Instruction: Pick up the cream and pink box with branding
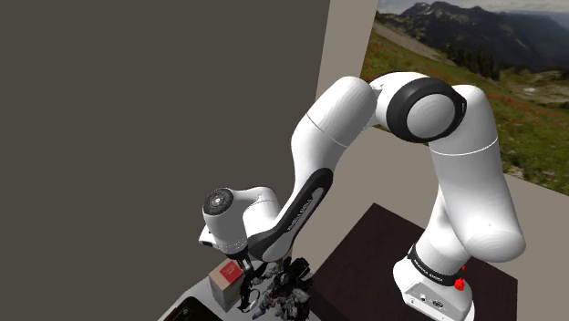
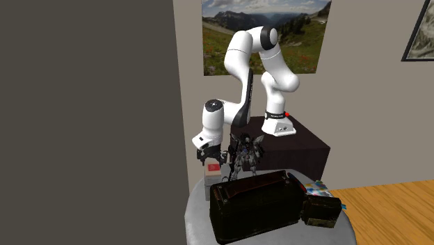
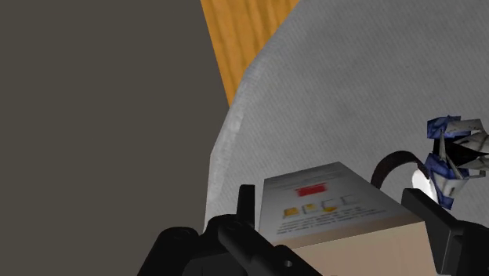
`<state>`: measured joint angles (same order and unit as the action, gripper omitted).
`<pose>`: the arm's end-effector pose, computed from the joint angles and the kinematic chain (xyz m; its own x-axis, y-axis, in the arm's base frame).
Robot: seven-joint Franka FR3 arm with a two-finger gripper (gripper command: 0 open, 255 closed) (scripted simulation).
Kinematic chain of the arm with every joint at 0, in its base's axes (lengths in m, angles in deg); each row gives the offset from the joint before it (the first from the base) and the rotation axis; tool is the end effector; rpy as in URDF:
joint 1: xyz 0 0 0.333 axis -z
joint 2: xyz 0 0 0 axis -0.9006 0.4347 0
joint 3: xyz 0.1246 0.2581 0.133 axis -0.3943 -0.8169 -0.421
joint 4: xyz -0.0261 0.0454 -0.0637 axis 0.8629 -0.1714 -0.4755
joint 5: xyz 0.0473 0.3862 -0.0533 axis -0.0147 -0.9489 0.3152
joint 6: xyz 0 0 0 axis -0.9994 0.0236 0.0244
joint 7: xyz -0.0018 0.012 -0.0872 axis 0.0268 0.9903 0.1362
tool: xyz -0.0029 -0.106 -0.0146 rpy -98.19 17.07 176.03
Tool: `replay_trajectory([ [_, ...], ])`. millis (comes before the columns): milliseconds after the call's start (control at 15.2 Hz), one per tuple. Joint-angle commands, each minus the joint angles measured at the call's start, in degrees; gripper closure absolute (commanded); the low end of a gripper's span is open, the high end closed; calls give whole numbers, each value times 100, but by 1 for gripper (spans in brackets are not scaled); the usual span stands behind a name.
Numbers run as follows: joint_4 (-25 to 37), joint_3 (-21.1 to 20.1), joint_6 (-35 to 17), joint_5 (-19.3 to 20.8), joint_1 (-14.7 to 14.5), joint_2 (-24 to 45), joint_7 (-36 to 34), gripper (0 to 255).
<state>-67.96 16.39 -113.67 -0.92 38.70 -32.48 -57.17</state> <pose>0.4332 0.3759 0.1525 0.2471 0.9526 -0.1773 0.9687 -0.2386 0.0682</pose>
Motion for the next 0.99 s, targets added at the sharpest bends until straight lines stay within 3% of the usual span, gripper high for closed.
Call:
replay_trajectory([
  [0, -3, 4, 0, 1, 3, 2, -1, 255],
  [924, -122, -298, 645, -460, 203, -817, 376, 255],
])
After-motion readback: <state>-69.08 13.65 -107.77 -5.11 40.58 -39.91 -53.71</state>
